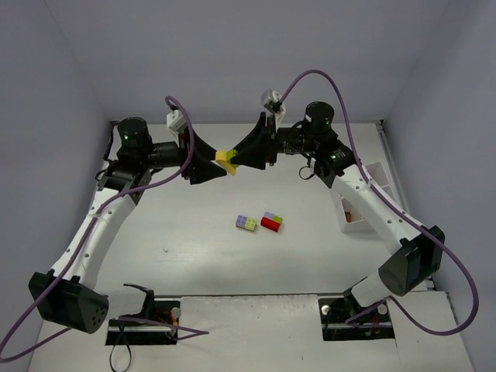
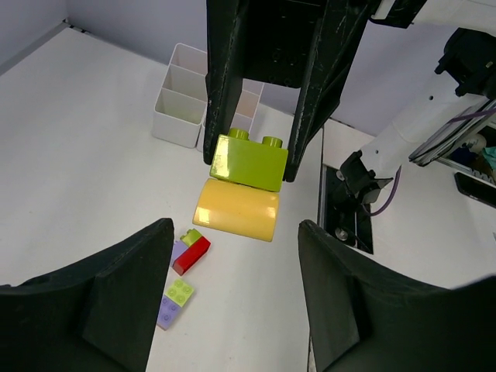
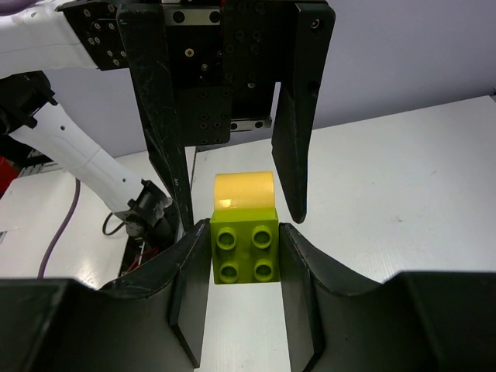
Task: Sort the legos into containers by color
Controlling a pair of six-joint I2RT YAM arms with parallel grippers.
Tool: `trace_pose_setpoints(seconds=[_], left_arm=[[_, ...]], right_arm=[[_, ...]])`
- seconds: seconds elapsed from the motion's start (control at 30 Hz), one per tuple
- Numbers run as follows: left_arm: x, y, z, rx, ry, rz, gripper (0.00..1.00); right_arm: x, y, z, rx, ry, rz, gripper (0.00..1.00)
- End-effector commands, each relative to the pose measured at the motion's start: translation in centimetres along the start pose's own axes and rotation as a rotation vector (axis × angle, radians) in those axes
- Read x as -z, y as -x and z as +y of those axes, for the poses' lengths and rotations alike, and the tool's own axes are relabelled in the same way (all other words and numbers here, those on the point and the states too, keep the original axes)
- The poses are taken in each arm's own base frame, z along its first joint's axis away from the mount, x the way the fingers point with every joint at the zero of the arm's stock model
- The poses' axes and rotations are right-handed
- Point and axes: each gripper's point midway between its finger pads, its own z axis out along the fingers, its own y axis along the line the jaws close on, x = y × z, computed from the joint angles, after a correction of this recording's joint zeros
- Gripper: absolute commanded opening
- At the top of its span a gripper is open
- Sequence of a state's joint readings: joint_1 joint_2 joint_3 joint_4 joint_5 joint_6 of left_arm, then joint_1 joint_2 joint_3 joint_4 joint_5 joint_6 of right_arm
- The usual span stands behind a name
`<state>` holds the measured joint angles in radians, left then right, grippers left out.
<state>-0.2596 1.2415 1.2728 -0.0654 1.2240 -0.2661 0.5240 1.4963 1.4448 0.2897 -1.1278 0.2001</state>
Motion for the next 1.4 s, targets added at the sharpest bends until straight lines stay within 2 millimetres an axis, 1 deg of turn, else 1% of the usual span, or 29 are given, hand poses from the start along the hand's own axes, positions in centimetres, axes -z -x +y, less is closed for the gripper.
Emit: trace_pose_setpoints(seconds=[0.0,0.13,0.2,0.33,0.57,0.67,0.77,0.83,0.93,1.03,1.17,1.27,1.33,1.37], left_arm=[[0.2,2.9,-1.5,-0.148,-0.042,-0.037,0.59],[0.1,3.1,-1.6,-0.143,-0.043,-0.042,0.58],[-0.1,3.6,-1.8,-0.177,-0.048,-0.058,0.58],[-0.6,3.6,-1.6,-0.176,-0.051,-0.057,0.58],[-0.9,3.6,-1.5,-0.171,-0.045,-0.059,0.53],[-0.9,3.8,-1.4,-0.173,-0.035,-0.063,0.46],[-0.9,3.8,-1.3,-0.173,-0.034,-0.064,0.26],[-0.9,3.7,-1.3,-0.169,-0.032,-0.062,0.15],[-0.8,3.3,-1.3,-0.166,-0.029,-0.058,0.07],[-0.7,2.6,-1.4,-0.160,-0.029,-0.050,0.02],[-0.6,1.7,-1.4,-0.153,-0.017,-0.040,0.02],[-0.4,1.6,-1.5,-0.162,-0.013,-0.042,0.02],[-0.3,0.9,-1.5,-0.136,-0.008,-0.024,0.02],[-0.3,0.8,-1.5,-0.135,-0.006,-0.022,0.02]], right_arm=[[0.4,2.7,1.6,0.105,0.051,-0.061,0.00],[0.3,2.7,1.7,0.102,0.054,-0.064,0.00],[0.3,2.7,1.6,0.098,0.055,-0.068,0.00],[0.2,2.6,1.7,0.089,0.061,-0.073,0.00],[0.3,2.3,1.6,0.083,0.058,-0.070,0.00],[0.2,2.2,1.7,0.083,0.060,-0.070,0.00],[0.3,1.9,1.5,0.079,0.056,-0.068,0.00],[0.3,1.9,1.5,0.081,0.053,-0.068,0.00],[0.6,1.6,1.2,0.076,0.040,-0.067,0.00],[1.3,1.5,0.6,0.070,0.018,-0.068,0.00],[2.3,1.4,-0.1,0.062,-0.003,-0.067,0.00],[3.1,1.2,-0.7,0.053,-0.025,-0.065,0.00],[3.7,0.9,-1.0,0.047,-0.040,-0.063,0.00],[4.3,1.1,-1.3,0.052,-0.060,-0.067,0.00]])
